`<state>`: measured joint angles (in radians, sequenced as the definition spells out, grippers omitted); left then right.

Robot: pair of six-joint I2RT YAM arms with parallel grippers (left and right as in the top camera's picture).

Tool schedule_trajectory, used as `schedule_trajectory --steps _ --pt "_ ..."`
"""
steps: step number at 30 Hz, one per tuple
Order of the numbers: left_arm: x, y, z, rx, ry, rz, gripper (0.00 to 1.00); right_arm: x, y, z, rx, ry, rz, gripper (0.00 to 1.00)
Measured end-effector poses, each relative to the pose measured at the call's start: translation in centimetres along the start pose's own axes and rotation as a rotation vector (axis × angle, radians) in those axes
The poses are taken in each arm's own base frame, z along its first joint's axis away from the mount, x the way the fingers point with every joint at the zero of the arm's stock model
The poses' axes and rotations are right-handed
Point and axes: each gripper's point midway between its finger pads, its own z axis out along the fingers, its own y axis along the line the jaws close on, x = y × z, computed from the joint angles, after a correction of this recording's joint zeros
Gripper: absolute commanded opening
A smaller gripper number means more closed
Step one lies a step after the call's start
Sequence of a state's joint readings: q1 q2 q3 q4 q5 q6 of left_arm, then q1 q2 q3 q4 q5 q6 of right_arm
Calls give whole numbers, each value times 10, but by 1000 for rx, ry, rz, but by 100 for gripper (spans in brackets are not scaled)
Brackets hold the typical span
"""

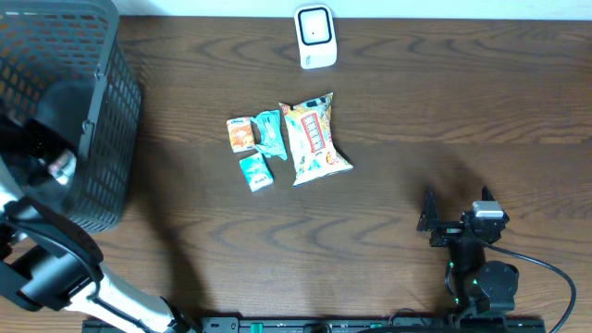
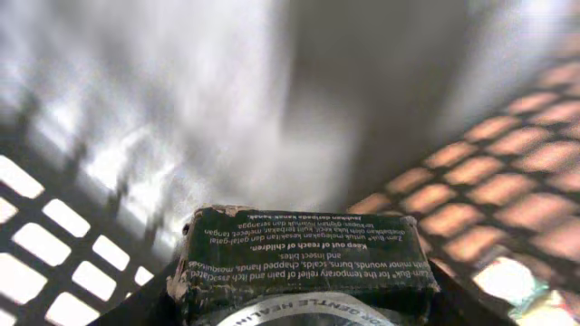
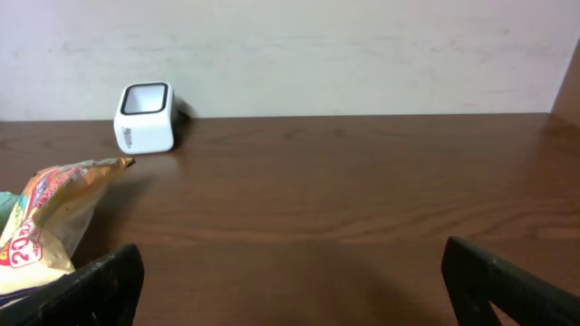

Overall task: Scan the item barcode
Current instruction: 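Reach the left gripper into the basket and grasp the dark round tin, then carry the dark tin out and place it beside the packs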

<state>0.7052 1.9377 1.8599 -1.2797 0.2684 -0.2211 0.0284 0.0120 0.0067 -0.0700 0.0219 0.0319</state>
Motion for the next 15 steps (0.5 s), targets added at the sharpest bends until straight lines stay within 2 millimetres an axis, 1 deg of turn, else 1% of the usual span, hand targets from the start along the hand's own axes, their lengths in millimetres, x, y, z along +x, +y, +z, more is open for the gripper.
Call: schedule_trajectory --steps 2,3,4,7,9,11,13,15 --pt "-11 -15 -32 47 -79 20 36 0 0 0 0 0 0 99" --pt "-16 -25 -55 88 -137 38 36 0 0 0 0 0 0 99" --pt "-17 -33 -72 120 -180 52 37 0 0 0 0 0 0 99" --pt "-10 -60 -132 254 -312 108 37 0 0 0 0 0 0 99" --pt "5 -80 -172 359 -394 163 37 0 0 0 0 0 0 99" --pt "24 -99 -205 450 -450 218 39 0 0 0 0 0 0 99" --pt "46 -117 -225 517 -473 275 40 0 0 0 0 0 0 99" --pt "67 -137 -235 571 -469 336 40 0 0 0 0 0 0 99"
